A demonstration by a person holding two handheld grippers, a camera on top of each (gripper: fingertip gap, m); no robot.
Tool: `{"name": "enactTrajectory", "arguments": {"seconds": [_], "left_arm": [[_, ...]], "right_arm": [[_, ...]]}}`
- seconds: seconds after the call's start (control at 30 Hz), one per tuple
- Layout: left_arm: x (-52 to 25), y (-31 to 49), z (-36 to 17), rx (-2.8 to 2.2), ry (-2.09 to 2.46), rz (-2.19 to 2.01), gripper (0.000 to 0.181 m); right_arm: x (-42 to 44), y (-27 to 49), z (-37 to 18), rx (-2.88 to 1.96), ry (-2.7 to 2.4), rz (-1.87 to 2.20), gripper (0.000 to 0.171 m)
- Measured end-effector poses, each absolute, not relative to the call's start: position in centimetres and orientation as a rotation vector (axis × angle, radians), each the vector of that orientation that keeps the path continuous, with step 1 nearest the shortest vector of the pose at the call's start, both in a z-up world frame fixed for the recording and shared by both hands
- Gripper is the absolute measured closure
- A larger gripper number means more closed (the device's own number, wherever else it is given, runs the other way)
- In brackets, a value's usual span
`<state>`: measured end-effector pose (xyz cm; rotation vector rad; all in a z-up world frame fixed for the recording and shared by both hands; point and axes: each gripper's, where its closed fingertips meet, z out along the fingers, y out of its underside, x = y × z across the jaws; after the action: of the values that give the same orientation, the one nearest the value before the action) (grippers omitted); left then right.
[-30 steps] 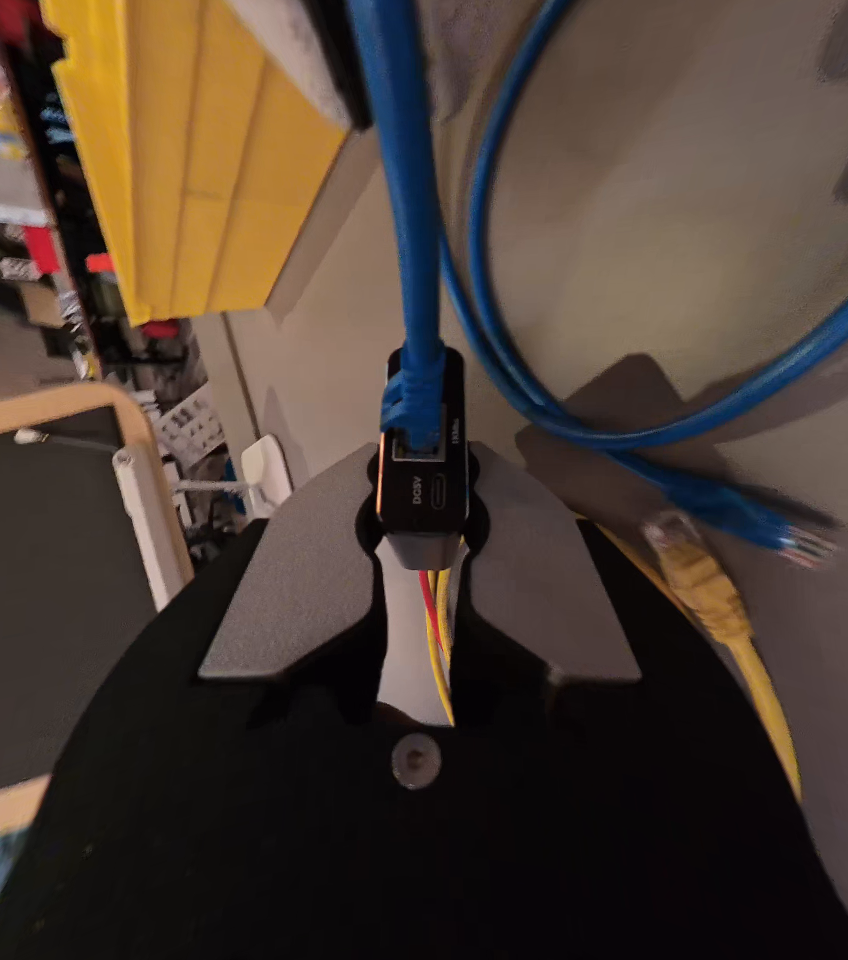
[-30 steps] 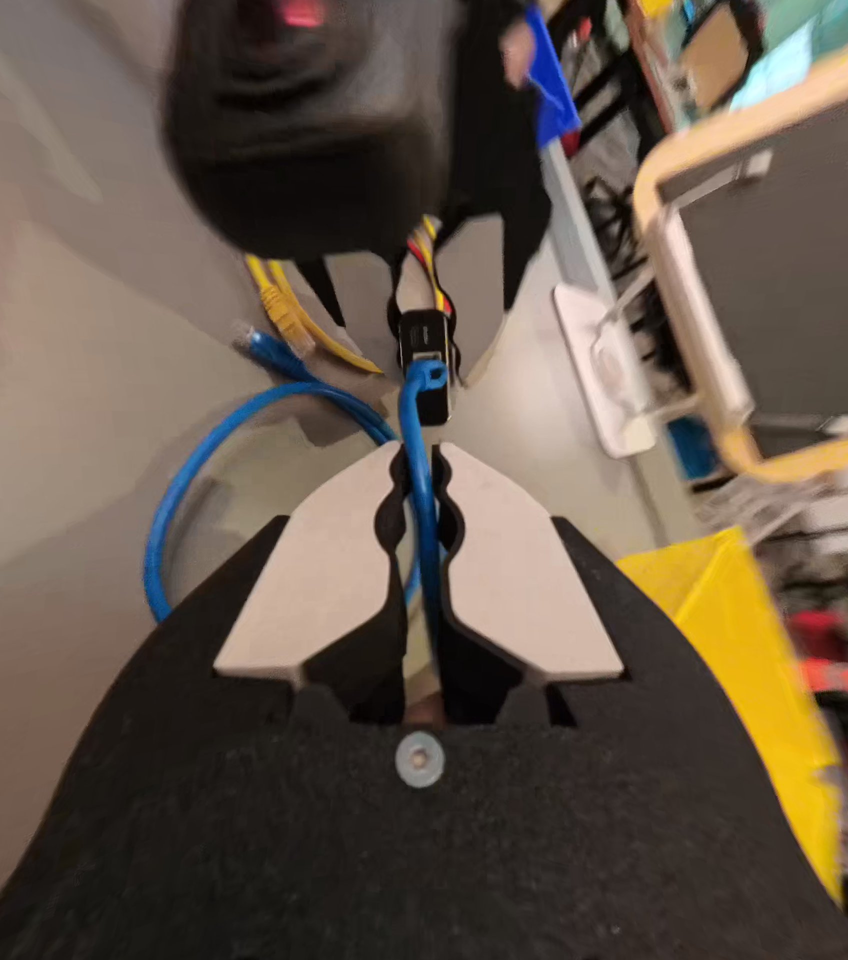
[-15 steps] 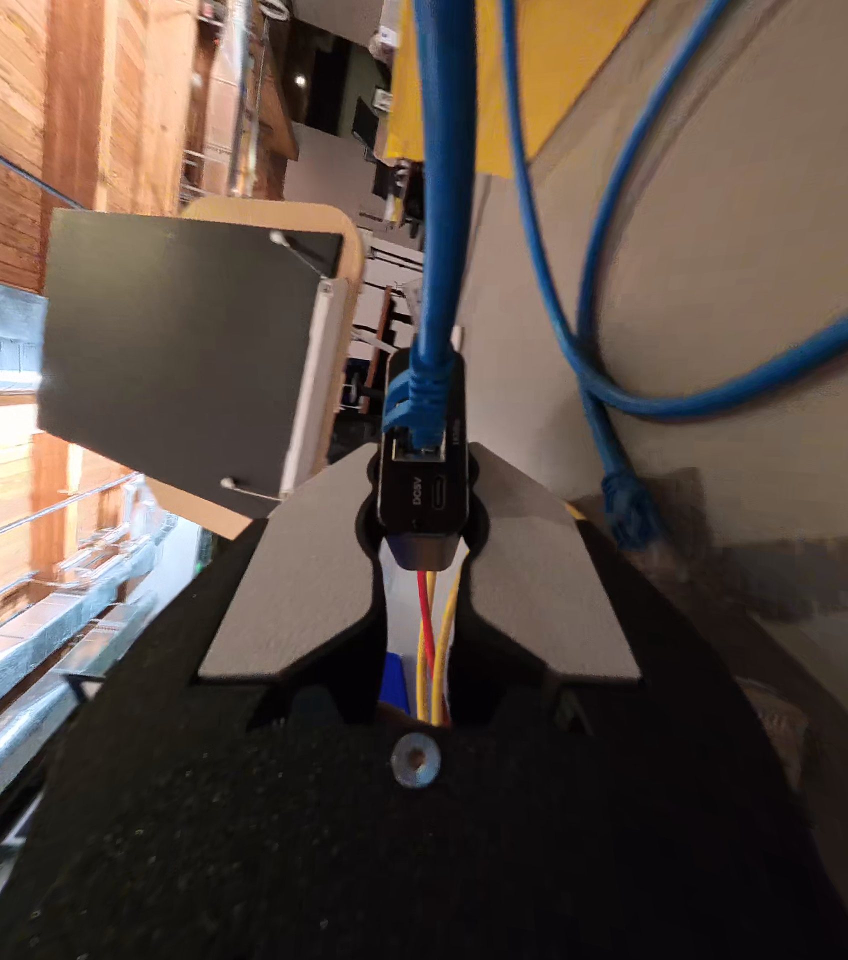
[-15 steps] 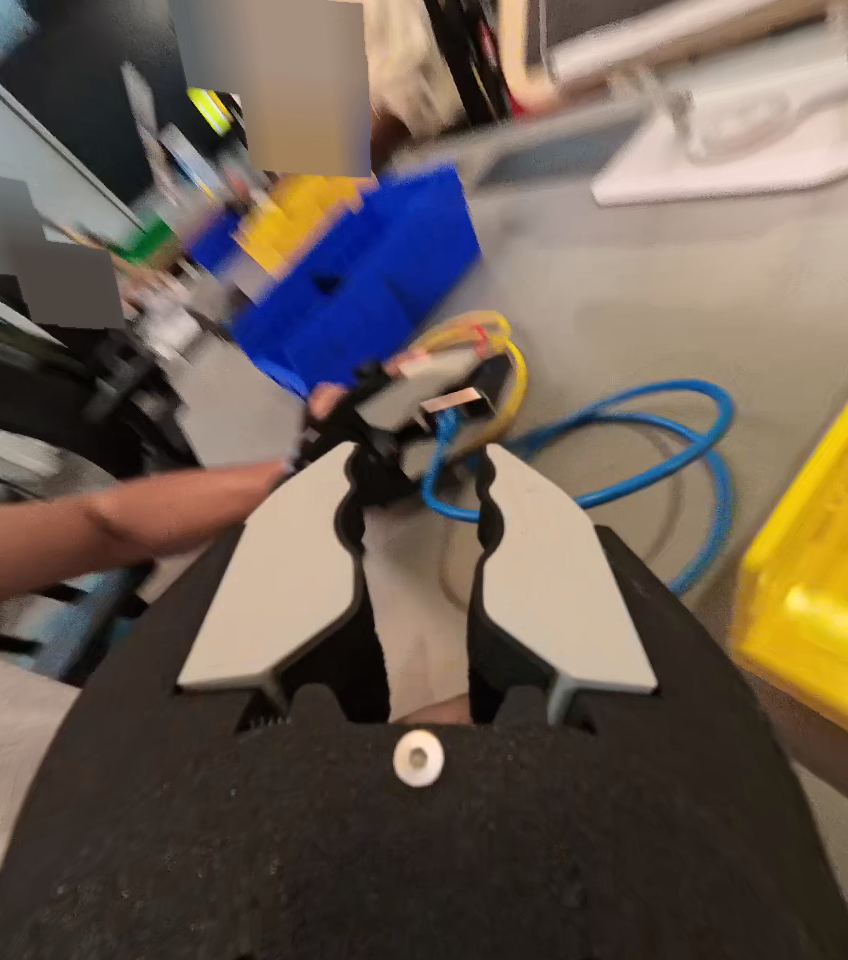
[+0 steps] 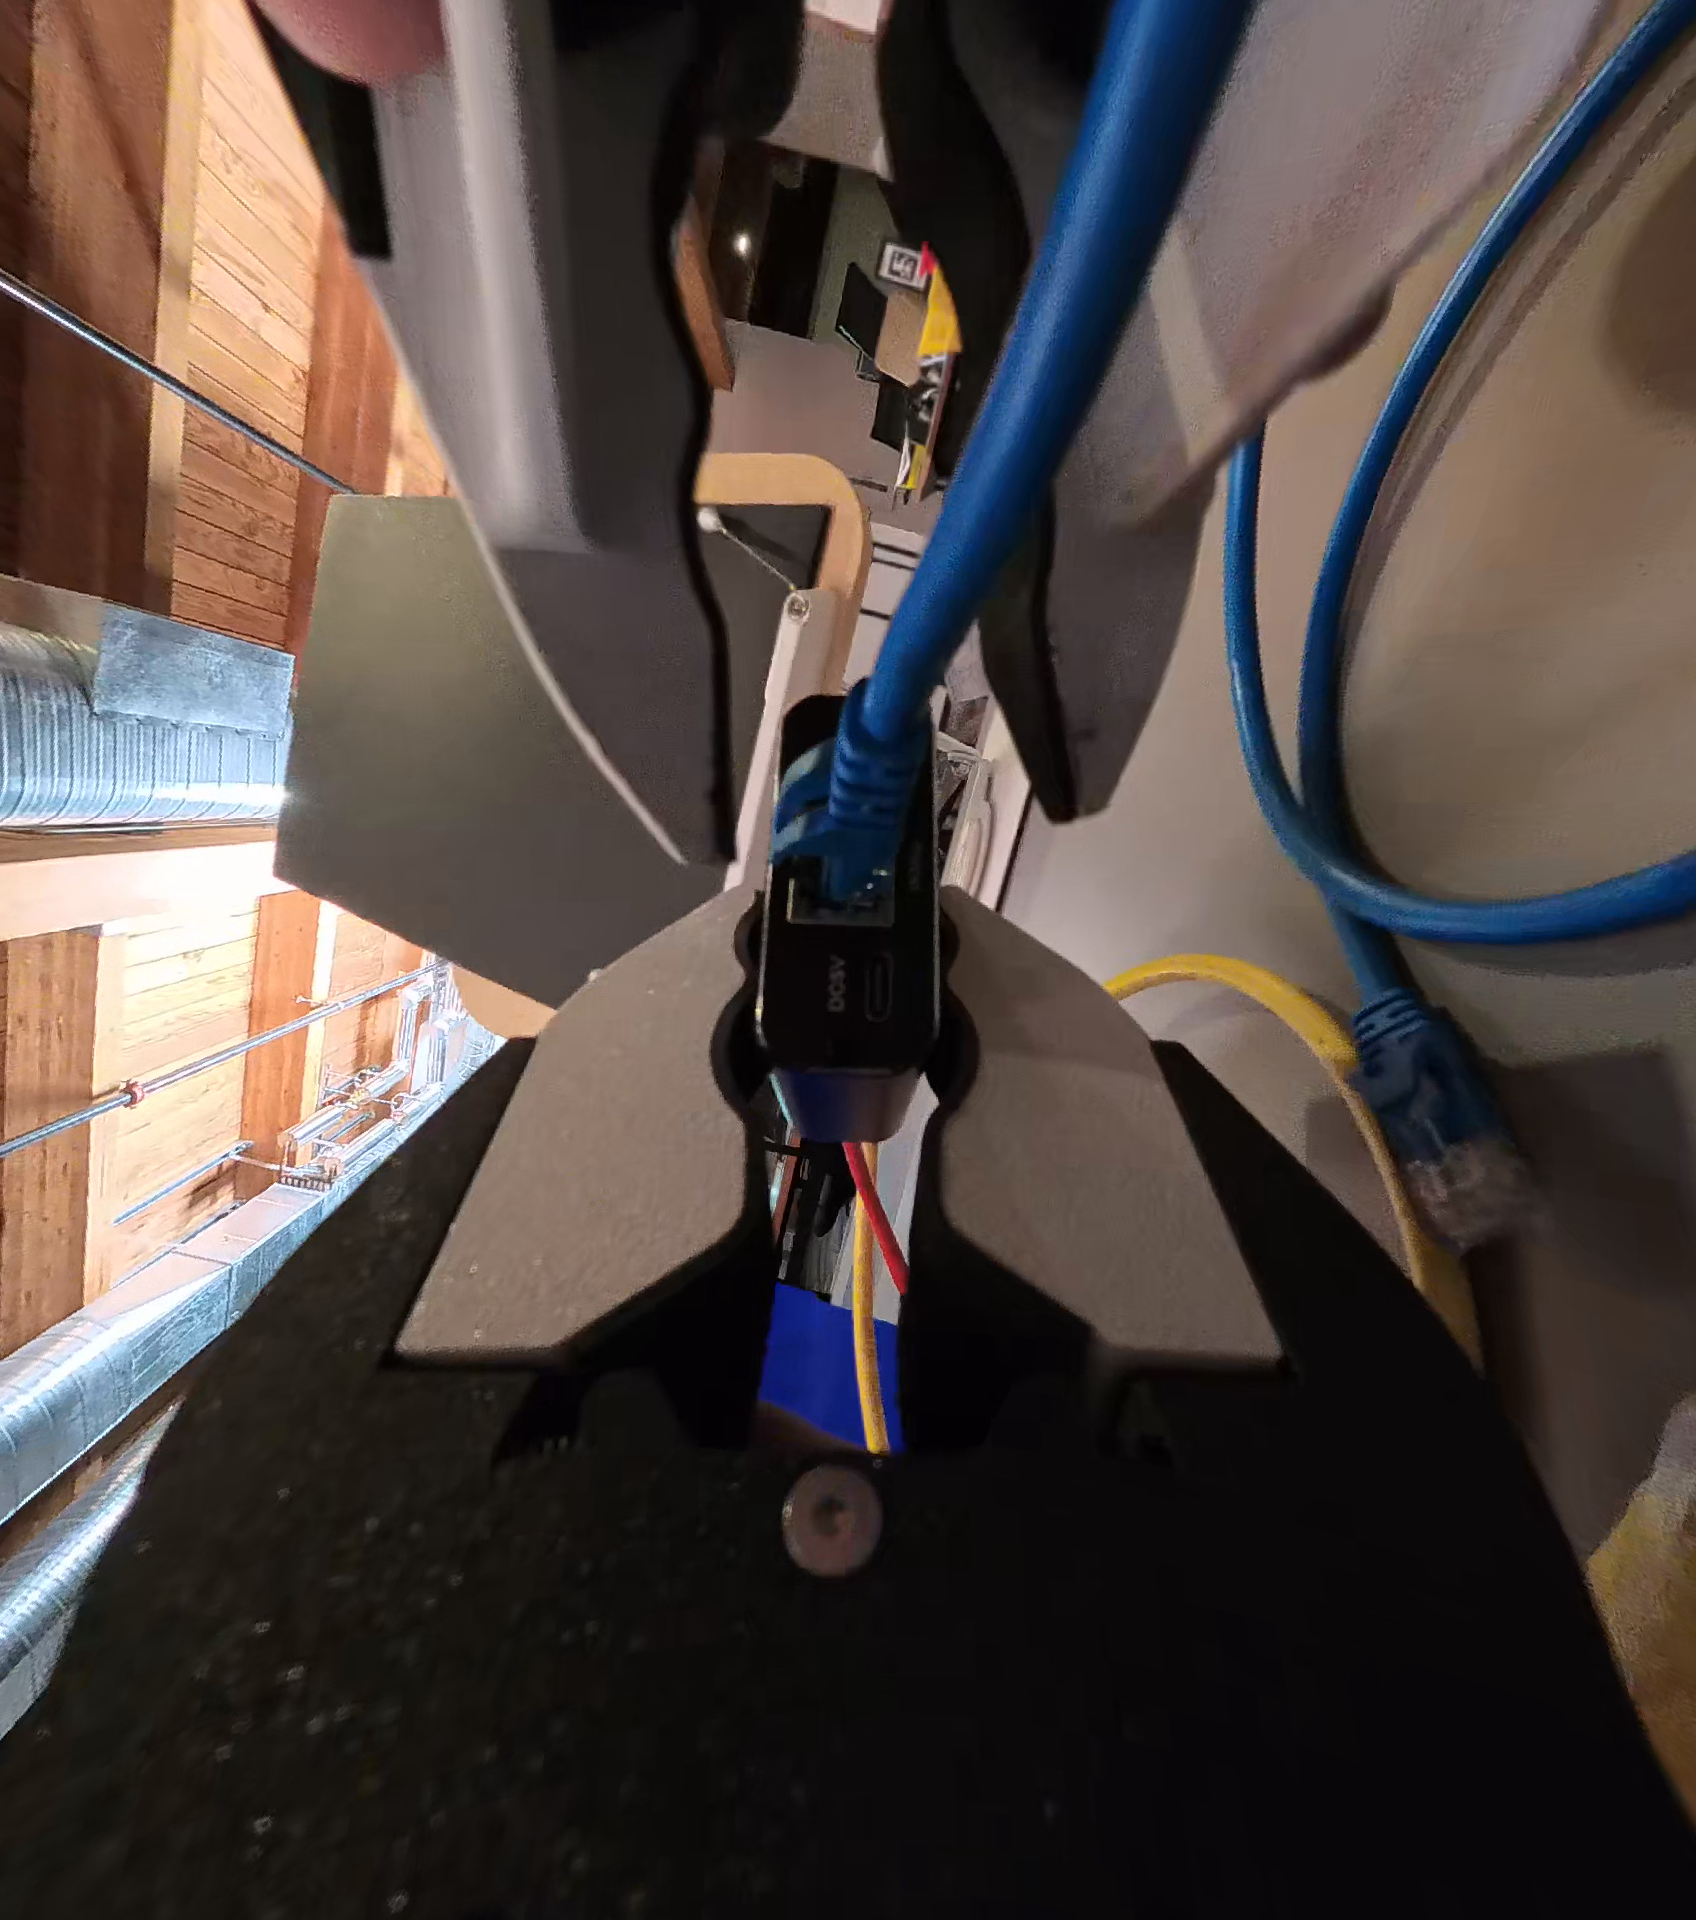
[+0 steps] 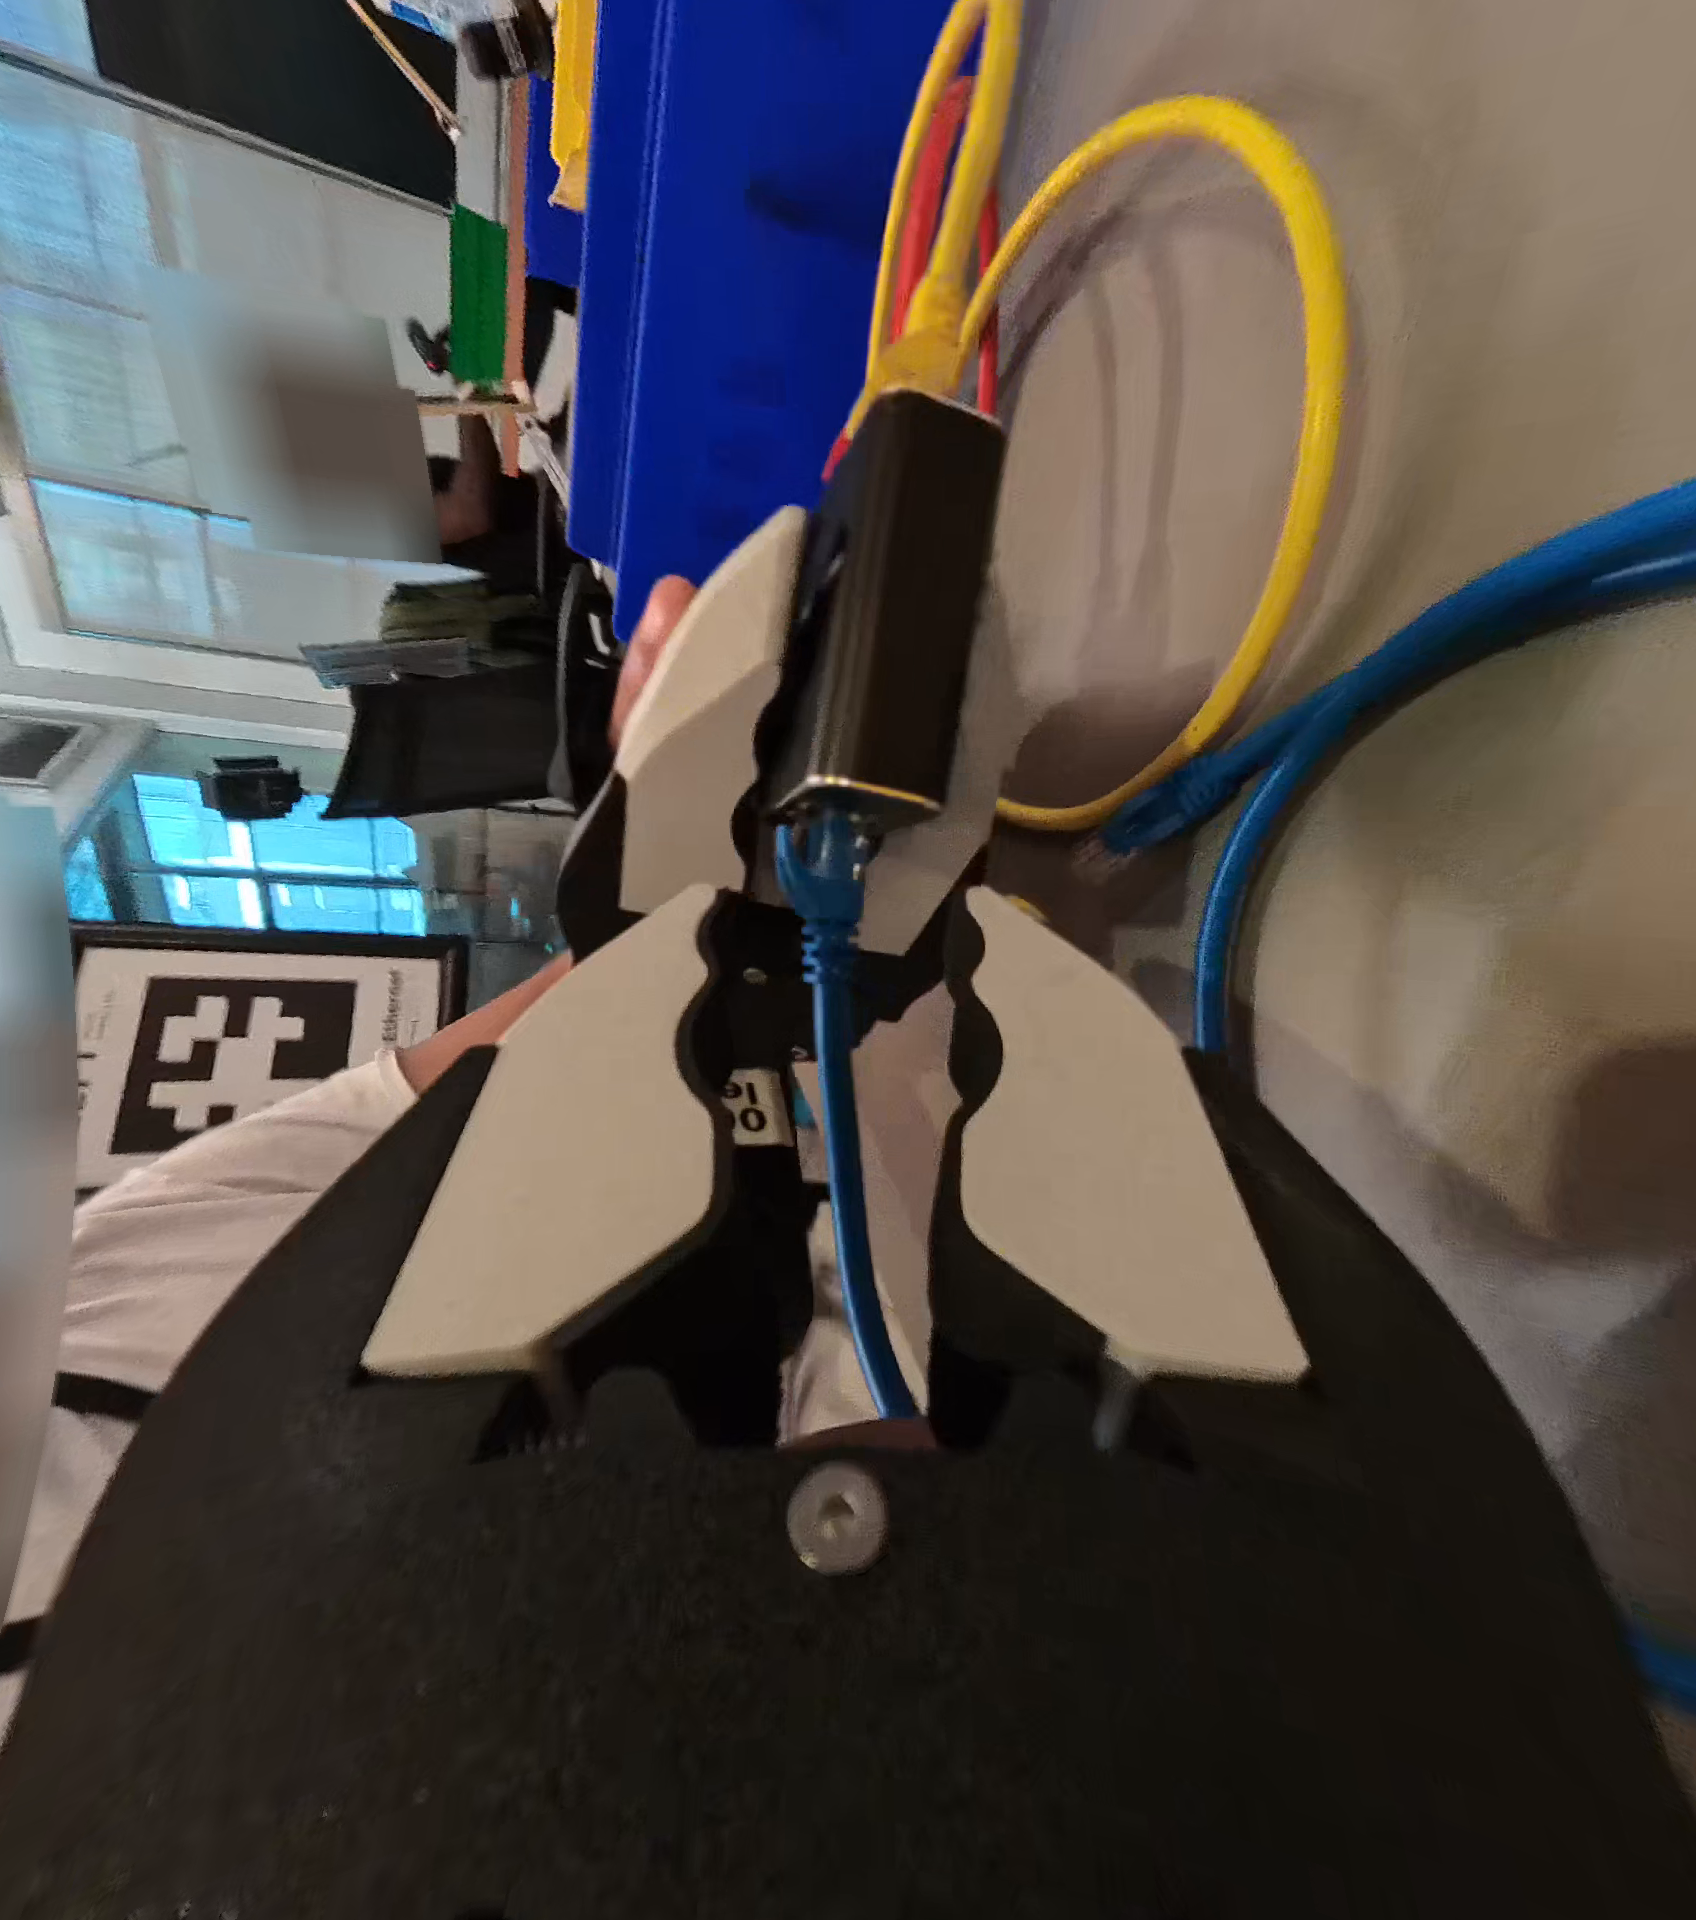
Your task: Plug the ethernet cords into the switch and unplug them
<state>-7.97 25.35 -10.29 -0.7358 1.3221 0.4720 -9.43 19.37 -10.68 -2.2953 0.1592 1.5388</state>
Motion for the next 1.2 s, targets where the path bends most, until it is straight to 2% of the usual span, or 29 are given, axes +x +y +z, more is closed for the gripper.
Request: {"name": "enactTrajectory", "arguments": {"seconds": [0.2,0.33,0.43,1.2], "left_arm": [[-8.2,25.7,-10.4,-0.747,1.327,0.482,0.155],[-8.1,25.6,-10.7,-0.732,1.342,0.513,0.155],[-8.1,25.7,-10.8,-0.741,1.344,0.509,0.155],[-7.7,25.5,-10.9,-0.699,1.345,0.552,0.155]], "right_arm": [[-9.4,20.4,-10.0,-2.073,0.350,1.649,0.150],[-10.0,20.6,-10.3,-2.034,0.371,1.682,0.148],[-10.1,20.7,-10.5,-2.013,0.370,1.680,0.155],[-9.9,19.9,-11.0,-1.921,0.382,1.641,0.155]]}}
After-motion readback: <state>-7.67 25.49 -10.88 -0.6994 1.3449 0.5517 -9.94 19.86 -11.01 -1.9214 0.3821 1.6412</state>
